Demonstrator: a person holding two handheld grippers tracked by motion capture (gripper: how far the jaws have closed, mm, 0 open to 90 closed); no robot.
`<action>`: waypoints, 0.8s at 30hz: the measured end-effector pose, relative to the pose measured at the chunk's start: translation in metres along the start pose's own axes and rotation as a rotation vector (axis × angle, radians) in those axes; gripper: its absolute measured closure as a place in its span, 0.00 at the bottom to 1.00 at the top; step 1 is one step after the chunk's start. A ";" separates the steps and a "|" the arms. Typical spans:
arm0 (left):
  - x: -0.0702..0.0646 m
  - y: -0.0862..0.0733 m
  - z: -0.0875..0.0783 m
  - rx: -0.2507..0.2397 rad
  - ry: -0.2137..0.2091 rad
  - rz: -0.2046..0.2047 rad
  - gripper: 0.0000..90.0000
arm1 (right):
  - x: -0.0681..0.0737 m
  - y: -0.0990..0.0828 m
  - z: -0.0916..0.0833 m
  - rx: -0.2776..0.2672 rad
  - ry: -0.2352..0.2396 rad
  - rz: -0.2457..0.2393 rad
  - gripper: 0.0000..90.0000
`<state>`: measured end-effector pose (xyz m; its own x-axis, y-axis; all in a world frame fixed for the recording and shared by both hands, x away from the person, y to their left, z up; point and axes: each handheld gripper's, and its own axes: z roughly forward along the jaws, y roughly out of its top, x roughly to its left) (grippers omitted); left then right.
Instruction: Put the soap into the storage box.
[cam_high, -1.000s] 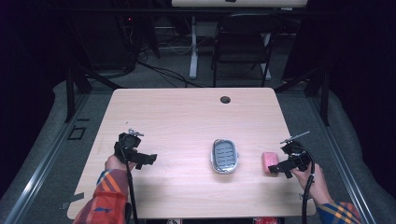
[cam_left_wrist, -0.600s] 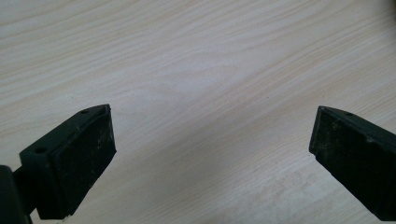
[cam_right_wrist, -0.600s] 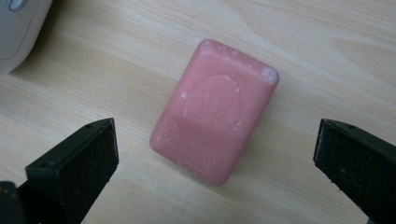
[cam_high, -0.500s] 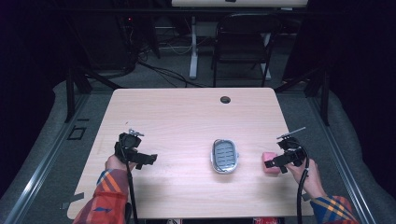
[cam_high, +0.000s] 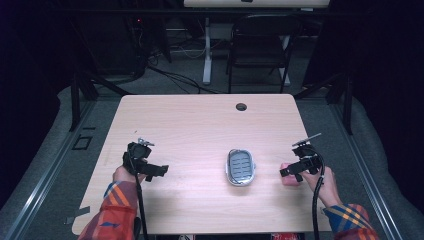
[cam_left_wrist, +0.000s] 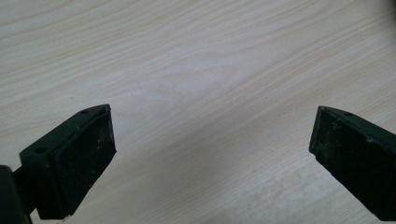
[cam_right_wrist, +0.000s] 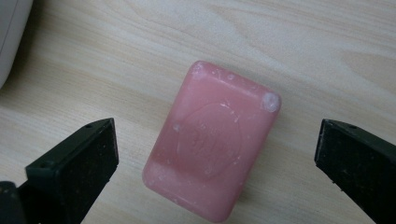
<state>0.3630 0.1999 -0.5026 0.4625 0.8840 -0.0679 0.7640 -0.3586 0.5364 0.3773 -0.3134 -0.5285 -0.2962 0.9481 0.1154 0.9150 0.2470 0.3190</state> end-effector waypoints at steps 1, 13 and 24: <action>0.000 0.000 0.000 -0.001 0.000 0.002 0.00 | 0.000 0.000 0.001 0.005 -0.004 0.004 0.00; 0.000 0.000 0.000 -0.001 -0.003 -0.002 0.00 | 0.002 0.003 0.013 0.081 -0.043 0.048 0.15; -0.001 0.001 0.001 0.010 0.001 0.004 0.01 | 0.006 0.003 0.014 0.097 -0.050 0.064 0.34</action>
<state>0.3635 0.1989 -0.5030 0.4650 0.8829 -0.0649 0.7668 -0.3651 0.5279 0.3819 -0.3043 -0.5406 -0.2249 0.9707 0.0845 0.9544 0.2019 0.2200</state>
